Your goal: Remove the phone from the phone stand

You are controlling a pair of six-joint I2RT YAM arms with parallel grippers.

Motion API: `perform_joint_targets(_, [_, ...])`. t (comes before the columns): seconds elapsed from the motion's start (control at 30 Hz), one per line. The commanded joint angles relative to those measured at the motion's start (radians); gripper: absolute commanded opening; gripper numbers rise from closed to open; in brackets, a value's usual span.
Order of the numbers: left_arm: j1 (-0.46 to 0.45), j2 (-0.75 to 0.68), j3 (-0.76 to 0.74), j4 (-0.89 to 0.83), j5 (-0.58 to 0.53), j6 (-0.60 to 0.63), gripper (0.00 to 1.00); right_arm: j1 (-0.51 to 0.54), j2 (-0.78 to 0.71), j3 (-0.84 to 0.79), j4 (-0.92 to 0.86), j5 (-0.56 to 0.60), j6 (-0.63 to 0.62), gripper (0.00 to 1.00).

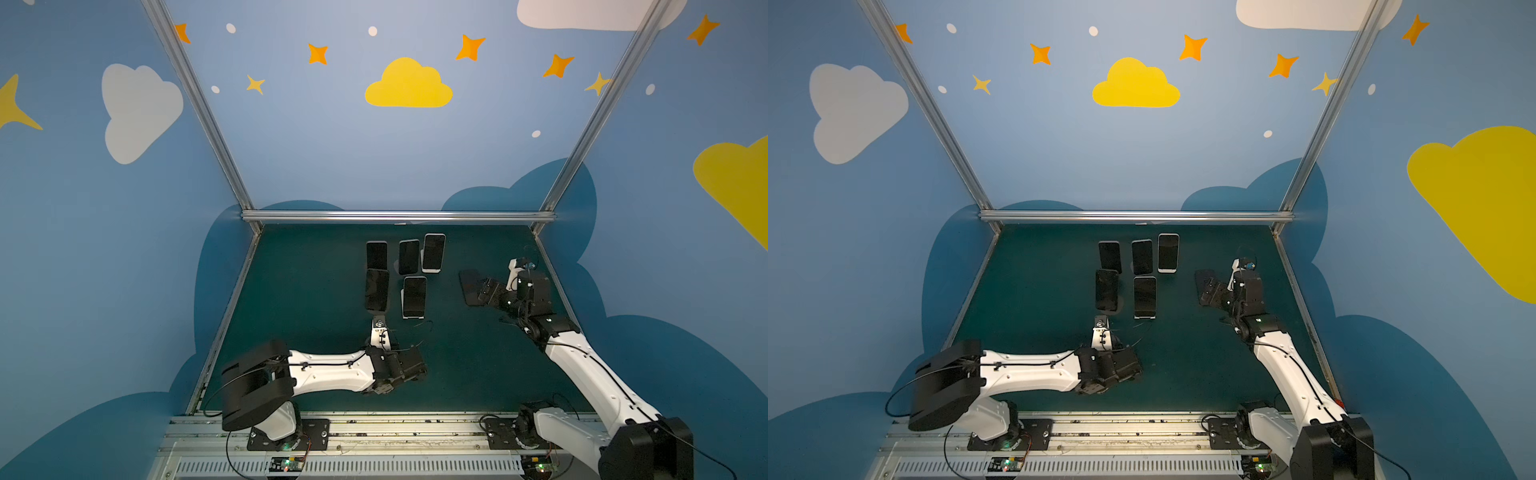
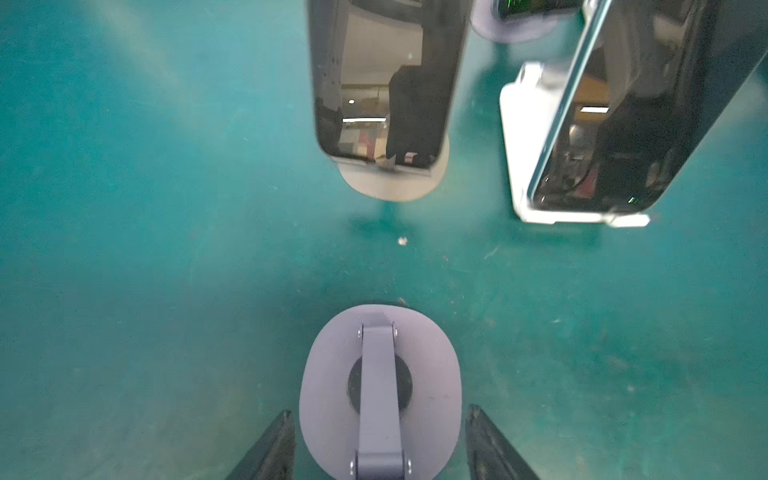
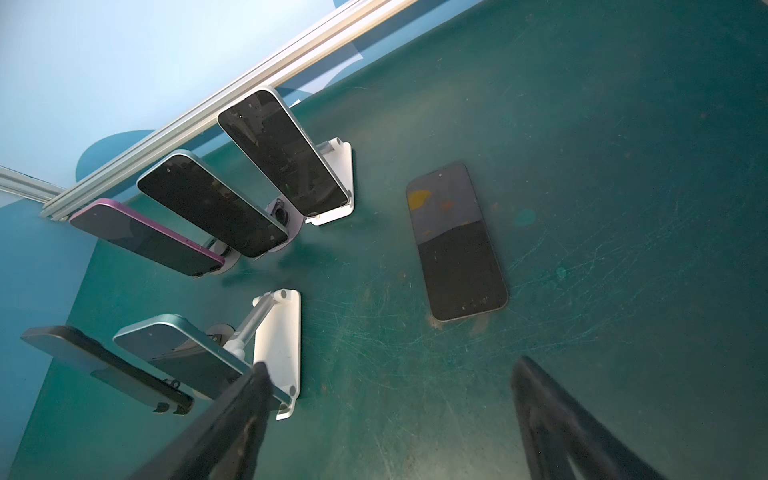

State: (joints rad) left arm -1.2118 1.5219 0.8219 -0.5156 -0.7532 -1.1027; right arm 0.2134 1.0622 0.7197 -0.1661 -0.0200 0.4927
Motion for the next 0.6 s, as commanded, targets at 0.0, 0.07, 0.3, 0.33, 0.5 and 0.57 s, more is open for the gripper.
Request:
perform_joint_targets(0.0, [-0.009,-0.086,-0.020,-0.122,-0.065,-0.072,0.62,0.008,-0.015,0.007,0.017,-0.005,-0.010,0.90])
perform_joint_targets(0.07, [-0.011,-0.146,-0.033,-0.208,-0.070,-0.142,0.61,0.011,-0.018,0.006,0.020,-0.005,-0.011,0.90])
perform_joint_targets(0.3, [-0.015,-0.341,-0.092,-0.440,-0.111,-0.333,0.60,0.018,-0.022,0.006,0.025,-0.005,-0.011,0.89])
perform_joint_targets(0.33, [-0.015,-0.370,-0.098,-0.452,-0.120,-0.324,0.60,0.018,-0.021,0.006,0.025,-0.006,-0.011,0.89])
perform_joint_targets(0.5, [-0.012,-0.502,-0.125,-0.511,-0.170,-0.345,0.60,0.021,-0.022,0.004,0.024,-0.003,-0.012,0.89])
perform_joint_targets(0.57, [-0.008,-0.561,-0.135,-0.529,-0.185,-0.342,0.60,0.022,-0.022,0.004,0.023,-0.004,-0.011,0.89])
